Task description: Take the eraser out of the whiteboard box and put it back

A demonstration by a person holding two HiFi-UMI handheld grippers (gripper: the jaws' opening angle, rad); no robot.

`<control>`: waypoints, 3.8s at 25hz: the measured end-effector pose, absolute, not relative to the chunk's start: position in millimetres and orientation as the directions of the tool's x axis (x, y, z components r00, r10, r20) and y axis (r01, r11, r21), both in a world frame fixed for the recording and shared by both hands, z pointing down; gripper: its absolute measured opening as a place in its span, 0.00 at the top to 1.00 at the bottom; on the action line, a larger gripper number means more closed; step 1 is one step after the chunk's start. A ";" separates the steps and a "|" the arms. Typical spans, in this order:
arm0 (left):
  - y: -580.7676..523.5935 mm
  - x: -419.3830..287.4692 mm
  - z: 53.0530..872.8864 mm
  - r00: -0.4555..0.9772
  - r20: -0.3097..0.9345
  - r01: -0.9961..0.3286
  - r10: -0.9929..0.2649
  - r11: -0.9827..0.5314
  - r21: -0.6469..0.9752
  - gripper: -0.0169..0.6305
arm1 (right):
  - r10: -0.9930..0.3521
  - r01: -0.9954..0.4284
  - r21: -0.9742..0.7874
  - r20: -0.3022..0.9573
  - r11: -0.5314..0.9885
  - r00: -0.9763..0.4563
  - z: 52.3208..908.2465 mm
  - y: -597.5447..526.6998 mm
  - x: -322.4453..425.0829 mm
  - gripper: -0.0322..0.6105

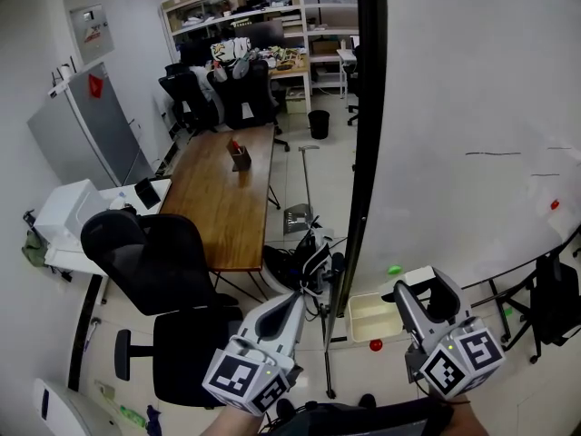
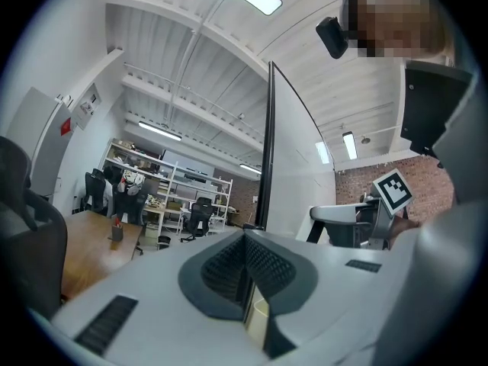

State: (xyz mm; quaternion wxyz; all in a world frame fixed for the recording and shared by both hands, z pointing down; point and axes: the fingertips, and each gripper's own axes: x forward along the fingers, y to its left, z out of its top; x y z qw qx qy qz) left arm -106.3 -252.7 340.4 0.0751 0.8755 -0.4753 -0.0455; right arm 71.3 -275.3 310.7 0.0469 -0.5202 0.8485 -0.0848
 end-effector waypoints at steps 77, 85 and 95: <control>-276.4 -80.7 475.0 0.503 0.250 -0.854 -0.827 -0.431 0.292 0.93 | -0.589 -0.921 -0.110 0.739 0.373 -0.327 538.7 -307.7 32.8 0.51; -268.2 -87.0 473.8 0.497 0.251 -0.856 -0.831 -0.421 0.300 0.93 | -0.588 -0.909 -0.177 0.713 0.376 -0.382 534.3 -301.7 24.5 0.39; -265.6 -87.7 449.6 0.506 0.213 -0.848 -0.836 -0.436 0.302 0.93 | -0.743 -0.893 -0.303 0.500 0.332 -0.445 461.0 -301.1 57.8 0.37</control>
